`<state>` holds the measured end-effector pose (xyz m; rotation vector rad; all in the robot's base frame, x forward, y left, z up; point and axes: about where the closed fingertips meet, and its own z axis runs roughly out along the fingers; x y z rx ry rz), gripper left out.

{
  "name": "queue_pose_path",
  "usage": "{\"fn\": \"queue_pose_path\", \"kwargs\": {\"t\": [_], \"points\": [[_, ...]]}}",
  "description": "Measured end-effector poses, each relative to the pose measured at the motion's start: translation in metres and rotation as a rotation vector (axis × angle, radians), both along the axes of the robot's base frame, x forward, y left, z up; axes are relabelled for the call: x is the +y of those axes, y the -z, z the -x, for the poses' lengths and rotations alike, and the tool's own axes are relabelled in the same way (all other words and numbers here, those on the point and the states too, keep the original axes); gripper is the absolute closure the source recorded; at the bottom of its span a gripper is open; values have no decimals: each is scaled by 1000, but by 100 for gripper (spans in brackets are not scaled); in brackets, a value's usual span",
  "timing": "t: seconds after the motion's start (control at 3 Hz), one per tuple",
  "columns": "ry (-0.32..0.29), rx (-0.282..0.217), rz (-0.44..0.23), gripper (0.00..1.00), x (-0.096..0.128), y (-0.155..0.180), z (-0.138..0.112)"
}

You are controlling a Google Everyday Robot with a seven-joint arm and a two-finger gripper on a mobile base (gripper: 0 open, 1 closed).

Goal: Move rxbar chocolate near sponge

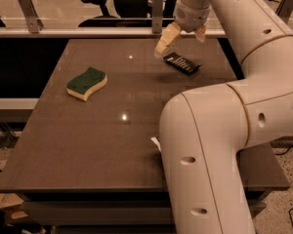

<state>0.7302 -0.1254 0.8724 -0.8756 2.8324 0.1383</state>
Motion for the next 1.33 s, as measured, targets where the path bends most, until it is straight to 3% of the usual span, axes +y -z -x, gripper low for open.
{"fn": "queue_pose_path", "kwargs": {"t": [0.67,1.33], "points": [[15,76,-3,0,-4,38,4],[-5,122,3,0,0,59,6]]}}
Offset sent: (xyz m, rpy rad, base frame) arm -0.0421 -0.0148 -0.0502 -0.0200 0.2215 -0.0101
